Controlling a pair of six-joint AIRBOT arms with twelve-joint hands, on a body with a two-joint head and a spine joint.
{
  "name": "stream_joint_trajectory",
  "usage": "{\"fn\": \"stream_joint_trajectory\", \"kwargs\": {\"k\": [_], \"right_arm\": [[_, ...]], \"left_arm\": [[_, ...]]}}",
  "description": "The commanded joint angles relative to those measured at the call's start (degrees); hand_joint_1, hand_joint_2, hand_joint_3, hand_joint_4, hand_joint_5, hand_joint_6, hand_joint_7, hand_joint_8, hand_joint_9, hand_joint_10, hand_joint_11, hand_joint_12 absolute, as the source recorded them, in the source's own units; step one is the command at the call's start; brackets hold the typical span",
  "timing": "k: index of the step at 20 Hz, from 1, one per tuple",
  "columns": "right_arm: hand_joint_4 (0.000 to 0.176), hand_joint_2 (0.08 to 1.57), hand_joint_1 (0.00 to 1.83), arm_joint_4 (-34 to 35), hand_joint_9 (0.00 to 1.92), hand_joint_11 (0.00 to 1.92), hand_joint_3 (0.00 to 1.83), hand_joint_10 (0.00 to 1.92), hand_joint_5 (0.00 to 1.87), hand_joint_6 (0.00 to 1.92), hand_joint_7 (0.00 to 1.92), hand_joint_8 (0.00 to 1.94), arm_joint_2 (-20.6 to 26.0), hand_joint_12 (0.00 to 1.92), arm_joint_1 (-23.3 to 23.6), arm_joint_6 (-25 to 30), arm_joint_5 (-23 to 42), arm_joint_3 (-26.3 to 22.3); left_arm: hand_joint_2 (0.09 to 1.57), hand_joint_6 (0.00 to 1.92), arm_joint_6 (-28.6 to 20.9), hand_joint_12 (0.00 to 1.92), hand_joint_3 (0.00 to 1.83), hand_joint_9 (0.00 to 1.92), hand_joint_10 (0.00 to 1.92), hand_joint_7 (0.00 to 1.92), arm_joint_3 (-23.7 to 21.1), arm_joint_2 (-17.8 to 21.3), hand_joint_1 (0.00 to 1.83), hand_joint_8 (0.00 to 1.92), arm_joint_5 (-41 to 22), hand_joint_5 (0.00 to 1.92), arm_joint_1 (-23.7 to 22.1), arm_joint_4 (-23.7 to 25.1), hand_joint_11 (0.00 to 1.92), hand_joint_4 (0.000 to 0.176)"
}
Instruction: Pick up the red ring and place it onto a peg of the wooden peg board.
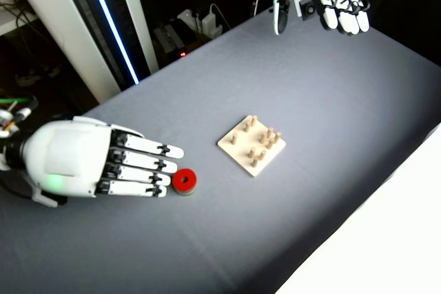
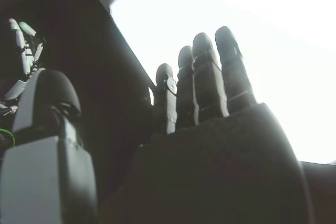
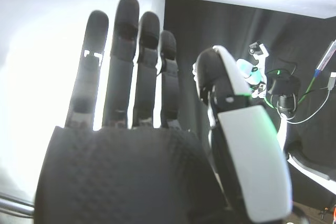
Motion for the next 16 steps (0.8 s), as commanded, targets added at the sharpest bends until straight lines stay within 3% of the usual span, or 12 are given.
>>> {"fn": "stream_joint_trajectory", "kwargs": {"k": [1, 2, 5, 6, 8, 11, 13, 14, 16], "right_arm": [[0.022, 1.11, 1.03, 1.7, 0.29, 0.04, 0.01, 0.01, 0.29, 0.01, 0.32, 0.0, 0.1, 0.61, 0.8, 0.3, 6.6, 0.4], [0.03, 1.11, 1.03, 1.7, 0.29, 0.04, 0.01, 0.01, 0.29, 0.0, 0.32, 0.0, 0.1, 0.61, 0.8, 0.3, 6.6, 0.4], [0.025, 1.11, 1.06, 1.5, 0.29, 0.01, 0.0, 0.0, 0.3, 0.0, 0.33, 0.0, 0.1, 0.67, 0.8, 0.3, 6.5, 0.4], [0.037, 1.12, 1.02, 1.5, 0.28, 0.0, 0.0, 0.0, 0.29, 0.0, 0.32, 0.0, 0.1, 0.66, 0.8, 0.3, 6.5, 0.4], [0.024, 1.09, 1.01, 1.3, 0.34, 0.01, 0.0, 0.0, 0.33, 0.0, 0.36, 0.0, -0.1, 0.71, 1.2, 0.3, 6.1, 0.7], [0.054, 1.06, 0.92, -2.0, 0.35, 0.08, 0.0, 0.01, 0.31, 0.0, 0.35, 0.01, -1.1, 0.65, 4.6, 0.6, 2.2, 1.9], [0.046, 1.04, 0.91, -6.2, 0.38, 0.1, 0.0, 0.01, 0.32, 0.0, 0.37, 0.01, -2.8, 0.66, 7.9, 2.8, -2.4, 3.9], [0.062, 1.02, 0.89, -8.5, 0.38, 0.08, 0.0, 0.0, 0.3, 0.0, 0.37, 0.0, -3.8, 0.68, 9.4, 4.5, -4.9, 5.2], [0.079, 1.02, 0.9, -11.3, 0.35, 0.04, 0.0, 0.0, 0.27, 0.0, 0.34, 0.0, -5.4, 0.68, 11.5, 6.2, -8.6, 7.0]], "left_arm": [[1.01, 0.0, -0.1, 0.09, 0.01, 0.08, 0.0, 0.14, 0.0, 0.3, 0.62, 0.0, -7.3, 0.31, -0.2, -0.1, 0.0, 0.0], [1.01, 0.0, -0.1, 0.18, 0.0, 0.11, 0.0, 0.15, 0.1, 0.3, 0.62, 0.0, -7.3, 0.32, -0.2, -0.1, 0.0, 0.0], [1.01, 0.0, -0.1, 0.27, 0.0, 0.13, 0.0, 0.16, 0.1, 0.3, 0.62, 0.0, -7.3, 0.33, 0.0, -0.2, 0.0, 0.0], [1.01, 0.0, -0.1, 0.28, 0.0, 0.13, 0.0, 0.16, 0.1, 0.3, 0.62, 0.0, -7.2, 0.33, 0.0, -0.2, 0.0, 0.0], [1.02, 0.0, -0.1, 0.22, 0.0, 0.11, 0.0, 0.14, 0.2, 0.2, 0.63, 0.0, -6.9, 0.32, 0.0, -0.2, 0.0, 0.0], [1.03, 0.0, -0.1, 0.18, 0.0, 0.1, 0.0, 0.14, 0.4, 0.0, 0.62, 0.0, -6.7, 0.32, 0.0, -0.2, 0.0, 0.0], [1.03, 0.0, -0.2, 0.15, 0.0, 0.08, 0.0, 0.13, 0.4, 0.0, 0.55, 0.0, -6.6, 0.32, 0.1, -0.1, 0.0, 0.0], [1.02, 0.0, -0.2, 0.17, 0.0, 0.09, 0.0, 0.13, 0.4, 0.0, 0.55, 0.0, -6.6, 0.33, 0.1, 0.0, 0.0, 0.0], [1.03, 0.0, -0.3, 0.14, 0.0, 0.08, 0.0, 0.13, 0.6, -0.2, 0.55, 0.0, -6.4, 0.33, 0.0, 0.1, 0.0, 0.0]]}}
